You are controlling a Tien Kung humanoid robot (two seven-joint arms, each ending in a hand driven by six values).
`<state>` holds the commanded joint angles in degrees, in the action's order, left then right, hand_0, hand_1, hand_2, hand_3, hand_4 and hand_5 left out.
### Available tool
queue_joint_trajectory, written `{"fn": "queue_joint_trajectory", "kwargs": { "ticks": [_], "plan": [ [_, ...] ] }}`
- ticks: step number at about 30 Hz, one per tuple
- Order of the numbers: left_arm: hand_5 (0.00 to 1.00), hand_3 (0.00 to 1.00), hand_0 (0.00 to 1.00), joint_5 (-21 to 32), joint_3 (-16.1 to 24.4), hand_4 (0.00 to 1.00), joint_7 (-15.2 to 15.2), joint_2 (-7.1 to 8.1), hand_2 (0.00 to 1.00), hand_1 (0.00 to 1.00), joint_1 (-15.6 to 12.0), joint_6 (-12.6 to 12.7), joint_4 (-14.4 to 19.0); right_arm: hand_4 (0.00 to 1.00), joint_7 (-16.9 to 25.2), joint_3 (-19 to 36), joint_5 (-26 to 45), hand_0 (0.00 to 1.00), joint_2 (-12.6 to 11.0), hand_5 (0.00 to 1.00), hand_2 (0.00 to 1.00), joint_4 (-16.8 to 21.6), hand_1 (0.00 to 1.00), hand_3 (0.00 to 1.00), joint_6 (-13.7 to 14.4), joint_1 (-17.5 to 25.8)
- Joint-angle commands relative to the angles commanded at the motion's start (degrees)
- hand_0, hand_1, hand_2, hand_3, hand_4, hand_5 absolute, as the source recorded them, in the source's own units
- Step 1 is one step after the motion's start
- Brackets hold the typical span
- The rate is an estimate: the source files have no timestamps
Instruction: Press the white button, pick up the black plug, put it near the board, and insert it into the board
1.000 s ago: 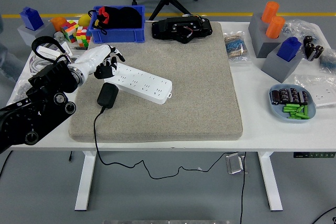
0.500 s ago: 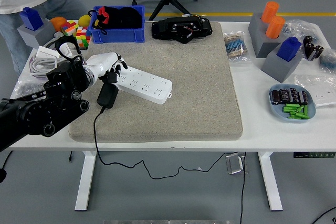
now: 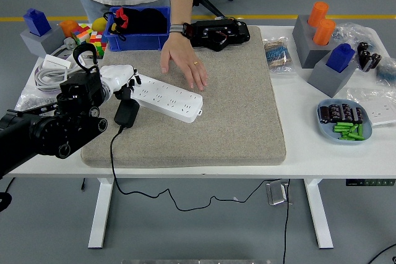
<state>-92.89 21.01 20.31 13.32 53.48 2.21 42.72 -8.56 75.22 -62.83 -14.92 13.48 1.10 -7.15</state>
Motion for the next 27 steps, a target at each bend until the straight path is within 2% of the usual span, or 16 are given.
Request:
{"fn": "queue_joint_trajectory", "kwargs": {
  "ticks": [16, 27],
  "plan": [
    [0.002, 0.681, 0.106, -1.43, -3.46, 0.002, 0.36, -2.45, 0.098, 0.043, 1.26, 0.42, -4.27, 0.664, -0.03, -0.69, 0.21, 0.766, -0.09, 0.434, 0.631, -0.04, 0.646, 0.615, -0.02, 0.04],
    [0.002, 0.677, 0.102, -2.86, -6.2, 0.002, 1.58, -3.3, 0.098, 0.043, 2.23, -0.24, -5.8, 0.665, -0.06, -0.43, 0.11, 0.765, -0.11, 0.433, 0.632, -0.13, 0.646, 0.616, -0.03, 0.1]
  ]
}}
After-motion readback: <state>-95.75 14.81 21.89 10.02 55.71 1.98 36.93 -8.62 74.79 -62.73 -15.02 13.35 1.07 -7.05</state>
